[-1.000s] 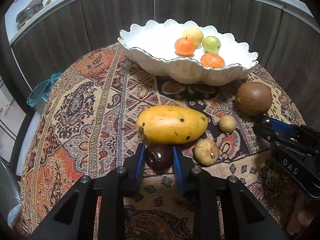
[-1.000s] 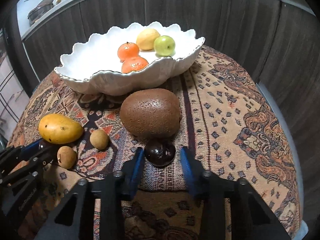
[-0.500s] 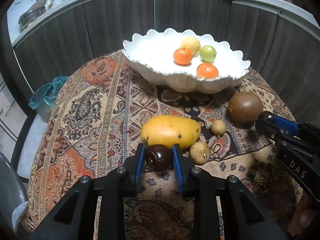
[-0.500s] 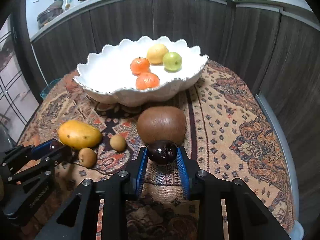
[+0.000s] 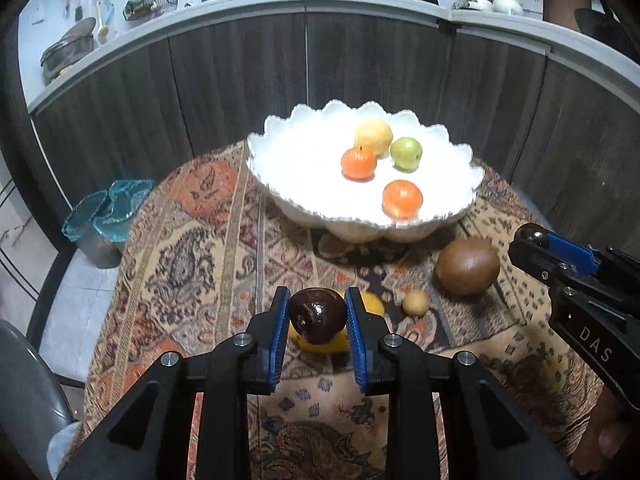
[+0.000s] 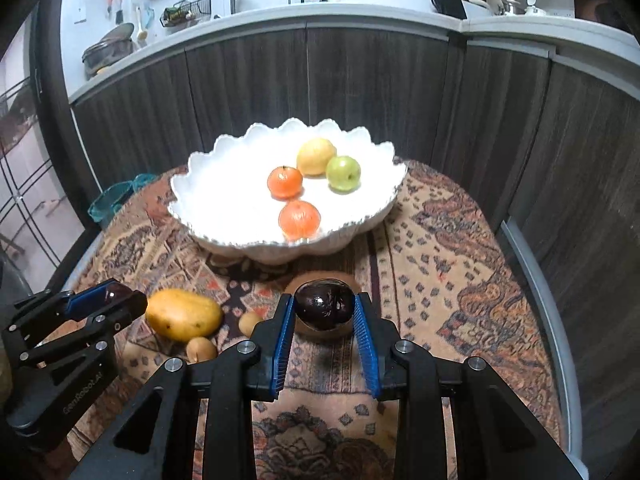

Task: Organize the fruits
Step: 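Lift both held plums and carry them over the white bowl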

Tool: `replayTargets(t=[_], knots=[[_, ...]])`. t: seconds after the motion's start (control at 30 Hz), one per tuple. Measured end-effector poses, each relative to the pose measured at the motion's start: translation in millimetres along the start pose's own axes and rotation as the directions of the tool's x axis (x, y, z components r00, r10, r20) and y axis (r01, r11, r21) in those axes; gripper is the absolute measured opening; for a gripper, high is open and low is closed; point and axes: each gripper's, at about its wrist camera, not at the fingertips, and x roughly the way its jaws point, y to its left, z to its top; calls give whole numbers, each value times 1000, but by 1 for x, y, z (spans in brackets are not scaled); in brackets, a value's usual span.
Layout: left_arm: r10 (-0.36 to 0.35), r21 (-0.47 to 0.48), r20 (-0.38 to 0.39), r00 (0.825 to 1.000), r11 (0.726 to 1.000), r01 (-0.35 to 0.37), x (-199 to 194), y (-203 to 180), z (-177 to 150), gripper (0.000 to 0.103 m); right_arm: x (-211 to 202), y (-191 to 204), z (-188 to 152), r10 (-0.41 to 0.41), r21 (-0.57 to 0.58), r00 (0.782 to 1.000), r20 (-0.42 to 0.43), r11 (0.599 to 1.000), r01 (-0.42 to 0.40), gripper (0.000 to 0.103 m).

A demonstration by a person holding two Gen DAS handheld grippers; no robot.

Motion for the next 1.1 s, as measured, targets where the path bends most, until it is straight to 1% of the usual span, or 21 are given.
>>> replayTargets(t=[0.3, 0.63, 0.83, 1.1], knots=[[16, 11, 70, 997, 1000, -17, -9, 0, 39, 28, -8, -4, 30, -4, 11, 998, 64, 1000, 3, 31], [13, 16, 102, 995, 1000, -15, -3, -2, 74, 28, -6, -13, 63, -28, 22, 993, 115, 999, 25, 31], [8, 20, 98, 995, 1000, -10, 9, -2, 91, 28, 2, -17, 80, -38, 25, 991, 126, 999, 35, 31], [1, 23, 80, 997, 1000, -3, 34, 2, 110, 28, 21, -16, 94, -46, 20, 992, 115, 999, 44, 31]])
